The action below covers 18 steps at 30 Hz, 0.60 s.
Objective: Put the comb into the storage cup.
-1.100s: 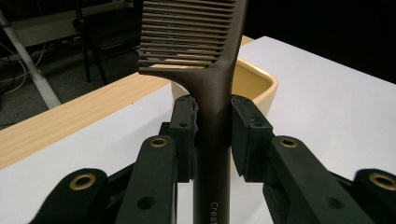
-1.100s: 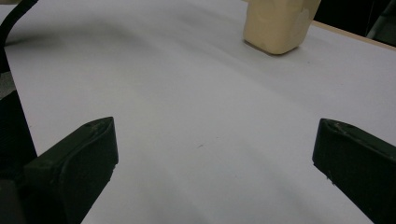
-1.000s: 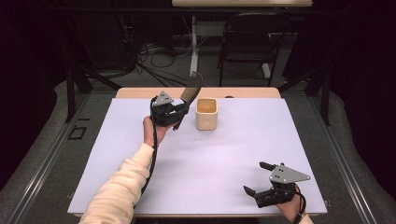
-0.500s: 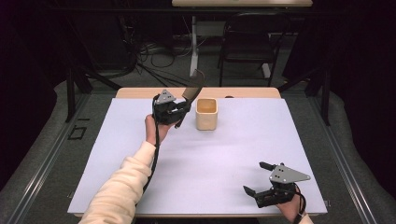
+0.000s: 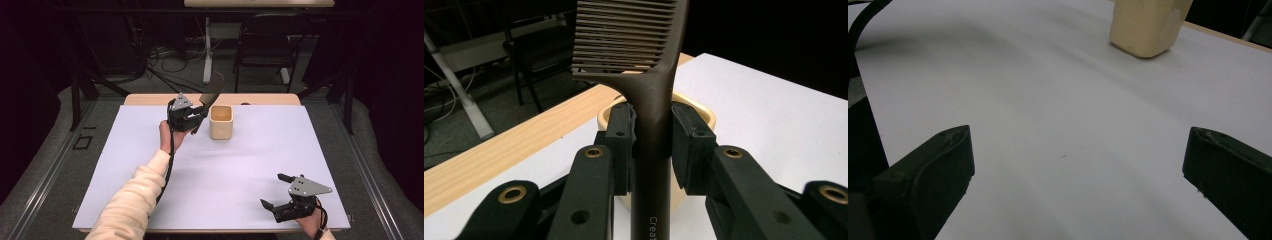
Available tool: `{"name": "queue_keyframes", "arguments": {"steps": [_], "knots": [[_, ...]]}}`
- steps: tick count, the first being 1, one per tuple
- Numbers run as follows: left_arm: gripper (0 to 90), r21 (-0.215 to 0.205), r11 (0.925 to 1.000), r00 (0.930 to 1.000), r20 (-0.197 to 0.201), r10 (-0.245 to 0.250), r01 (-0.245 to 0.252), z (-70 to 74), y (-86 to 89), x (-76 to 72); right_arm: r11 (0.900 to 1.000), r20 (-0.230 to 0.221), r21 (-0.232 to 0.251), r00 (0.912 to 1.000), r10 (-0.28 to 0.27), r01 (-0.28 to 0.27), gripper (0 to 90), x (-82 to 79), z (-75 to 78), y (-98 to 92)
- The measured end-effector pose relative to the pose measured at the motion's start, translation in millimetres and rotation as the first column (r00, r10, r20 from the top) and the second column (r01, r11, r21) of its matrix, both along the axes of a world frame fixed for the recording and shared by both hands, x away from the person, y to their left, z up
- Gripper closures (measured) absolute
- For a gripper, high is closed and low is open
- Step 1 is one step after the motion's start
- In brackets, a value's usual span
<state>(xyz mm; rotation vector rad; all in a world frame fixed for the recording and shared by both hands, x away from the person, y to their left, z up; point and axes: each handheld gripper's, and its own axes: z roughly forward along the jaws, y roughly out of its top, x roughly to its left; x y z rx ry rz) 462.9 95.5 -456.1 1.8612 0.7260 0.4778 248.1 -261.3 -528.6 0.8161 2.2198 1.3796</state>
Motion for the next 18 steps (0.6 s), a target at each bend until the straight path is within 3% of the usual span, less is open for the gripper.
{"name": "queue_keyframes", "arguments": {"steps": [18], "knots": [[72.3, -0.026, 0.9997, 0.9999, 0.015, -0.001, 0.001, 6.0, -9.0, 4.1, 1.000, 0.001, 0.000, 1.0000, 0.001, -0.001, 0.0, 0.1, 0.0, -0.3]]}}
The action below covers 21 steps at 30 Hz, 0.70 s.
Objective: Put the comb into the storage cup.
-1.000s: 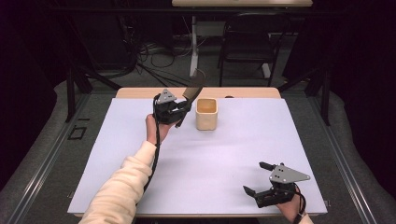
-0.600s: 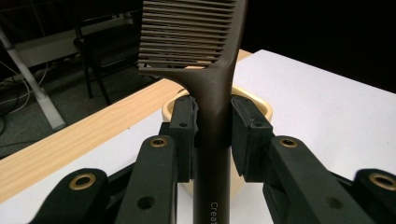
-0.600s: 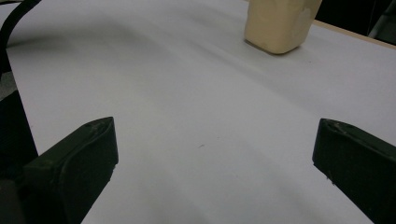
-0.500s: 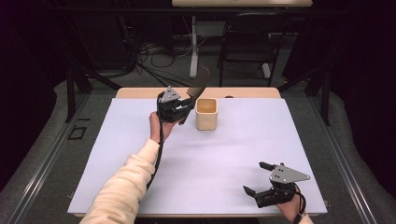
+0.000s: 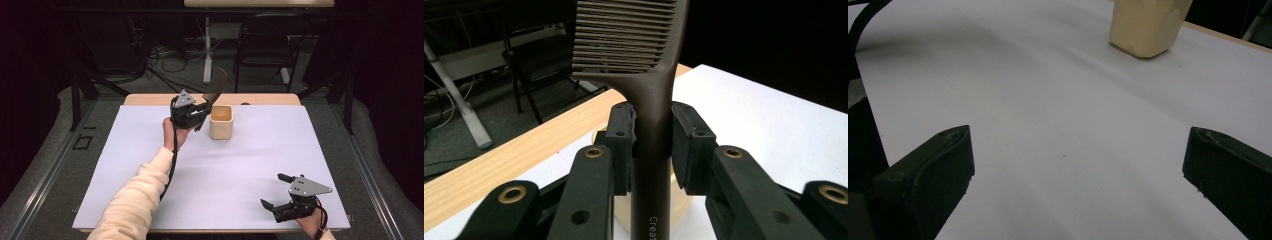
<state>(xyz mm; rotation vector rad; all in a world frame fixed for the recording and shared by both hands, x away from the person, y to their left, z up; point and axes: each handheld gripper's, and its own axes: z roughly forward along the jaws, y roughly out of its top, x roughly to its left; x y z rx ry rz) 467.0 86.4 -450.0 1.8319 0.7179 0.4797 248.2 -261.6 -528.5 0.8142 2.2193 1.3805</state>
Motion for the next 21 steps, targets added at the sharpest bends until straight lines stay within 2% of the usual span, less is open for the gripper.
{"name": "queue_keyframes", "arguments": {"steps": [21], "knots": [[72.3, -0.030, 0.9995, 0.9998, 0.019, -0.004, 0.004, 10.3, -8.2, 2.2, 1.000, 0.001, -0.001, 1.0000, 0.000, 0.000, 0.0, -0.1, 0.1, -0.1]]}}
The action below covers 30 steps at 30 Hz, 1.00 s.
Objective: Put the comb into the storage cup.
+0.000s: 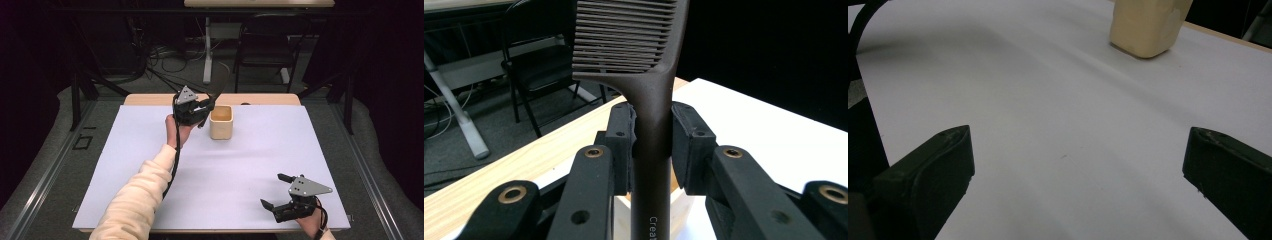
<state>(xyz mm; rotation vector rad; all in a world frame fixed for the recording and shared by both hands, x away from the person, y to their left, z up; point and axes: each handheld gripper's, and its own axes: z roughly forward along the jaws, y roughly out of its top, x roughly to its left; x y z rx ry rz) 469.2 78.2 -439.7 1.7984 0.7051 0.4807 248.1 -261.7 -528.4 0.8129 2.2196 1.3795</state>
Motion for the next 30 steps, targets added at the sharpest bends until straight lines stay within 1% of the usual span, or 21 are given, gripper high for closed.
{"name": "queue_keyframes", "arguments": {"steps": [7, 17, 20, 26, 30], "knots": [[72.3, -0.003, 1.0000, 0.9999, 0.011, 0.006, -0.006, 2.0, -4.1, 2.2, 1.000, -0.002, 0.000, 1.0000, -0.001, 0.001, 0.0, 0.0, -0.1, 0.1], [72.4, -0.019, 0.9998, 0.9994, 0.032, 0.013, -0.012, 4.6, -10.2, 5.5, 1.000, -0.002, 0.000, 1.0000, 0.000, 0.000, 0.0, 0.0, -0.1, 0.0], [72.3, -0.015, 0.9998, 0.9993, 0.037, 0.012, -0.011, 5.5, -11.5, 6.4, 1.000, -0.002, 0.000, 1.0000, 0.000, 0.000, 0.0, 0.0, -0.1, -0.1], [72.3, -0.028, 0.9996, 0.9987, 0.049, 0.009, -0.008, 6.5, -13.5, 7.3, 1.000, -0.002, -0.001, 1.0000, 0.000, 0.000, 0.0, 0.0, -0.1, -0.1], [72.3, -0.048, 0.9988, 0.9978, 0.065, 0.009, -0.006, 7.7, -14.3, 8.7, 1.000, -0.001, -0.002, 1.0000, 0.000, 0.000, 0.0, 0.1, -0.2, -0.1]]}}
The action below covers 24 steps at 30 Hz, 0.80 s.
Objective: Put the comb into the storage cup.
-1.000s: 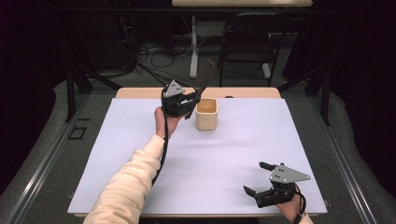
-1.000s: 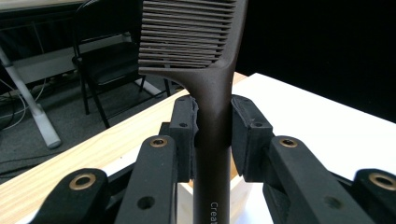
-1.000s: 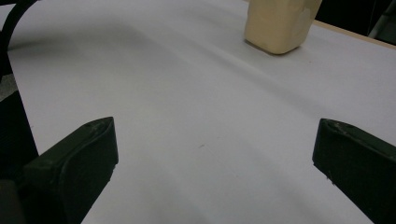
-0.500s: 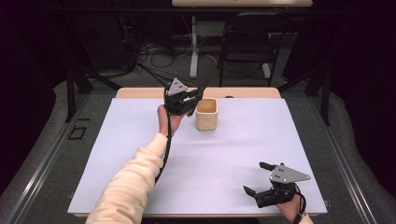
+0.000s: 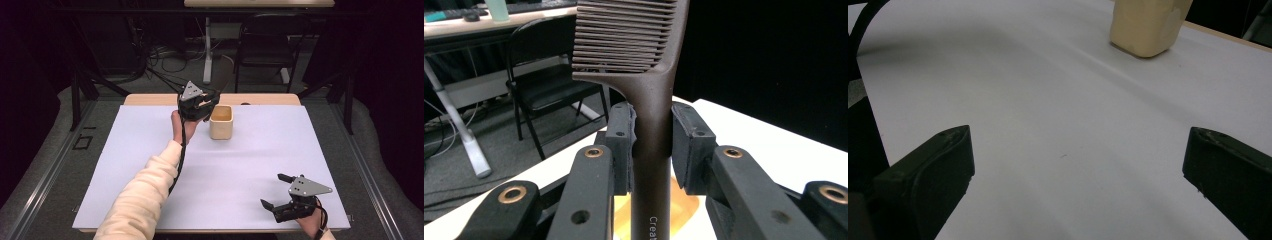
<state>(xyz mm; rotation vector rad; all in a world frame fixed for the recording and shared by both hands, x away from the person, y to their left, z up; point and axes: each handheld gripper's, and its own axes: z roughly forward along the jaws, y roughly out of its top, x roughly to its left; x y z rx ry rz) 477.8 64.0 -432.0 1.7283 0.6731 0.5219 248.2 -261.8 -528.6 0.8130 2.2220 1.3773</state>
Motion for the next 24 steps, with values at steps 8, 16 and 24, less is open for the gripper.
{"name": "queue_keyframes", "arguments": {"steps": [8, 16, 24], "knots": [[72.3, -0.029, 0.9996, 0.9998, 0.019, 0.005, -0.005, 1.9, -1.5, 4.0, 1.000, 0.001, 0.003, 1.0000, 0.000, 0.000, 0.0, -0.1, 0.0, 0.0], [72.3, -0.050, 0.9987, 0.9995, 0.031, -0.004, 0.006, 1.0, -7.3, 8.6, 1.000, -0.001, 0.004, 1.0000, 0.000, 0.000, 0.0, -0.1, 0.0, 0.2], [72.3, -0.061, 0.9981, 0.9987, 0.050, -0.010, 0.013, -2.6, -11.5, 11.7, 1.000, -0.001, 0.005, 1.0000, 0.001, -0.001, 0.0, -0.2, 0.0, 0.2]]}}
